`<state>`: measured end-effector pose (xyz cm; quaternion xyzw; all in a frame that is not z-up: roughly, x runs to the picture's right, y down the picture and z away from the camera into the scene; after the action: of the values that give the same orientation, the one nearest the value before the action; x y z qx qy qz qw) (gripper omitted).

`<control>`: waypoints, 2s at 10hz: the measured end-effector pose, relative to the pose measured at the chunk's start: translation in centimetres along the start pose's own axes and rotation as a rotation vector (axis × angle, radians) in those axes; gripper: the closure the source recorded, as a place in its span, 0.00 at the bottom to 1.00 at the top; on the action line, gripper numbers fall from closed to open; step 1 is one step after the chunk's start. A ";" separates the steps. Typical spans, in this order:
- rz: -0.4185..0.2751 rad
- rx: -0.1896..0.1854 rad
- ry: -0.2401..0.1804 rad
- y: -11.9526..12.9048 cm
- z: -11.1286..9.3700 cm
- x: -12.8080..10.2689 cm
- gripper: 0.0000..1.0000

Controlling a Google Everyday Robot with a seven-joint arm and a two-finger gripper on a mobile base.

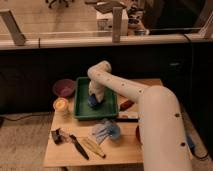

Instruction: Wipe tray with sponge

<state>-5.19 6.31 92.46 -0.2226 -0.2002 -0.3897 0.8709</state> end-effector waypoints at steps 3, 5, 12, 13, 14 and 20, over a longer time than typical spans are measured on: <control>0.023 -0.007 0.015 4.4 -0.9 0.2 1.00; 0.043 -0.010 0.043 4.9 -1.3 1.8 1.00; -0.056 0.014 0.041 -3.2 0.1 1.4 1.00; -0.080 0.018 0.029 -2.9 0.0 0.2 1.00; -0.103 0.021 0.019 -2.1 -0.1 -1.0 1.00; -0.030 0.049 0.022 1.9 -1.3 1.3 1.00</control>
<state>-2.76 5.98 91.63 -0.1939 -0.2035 -0.4000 0.8723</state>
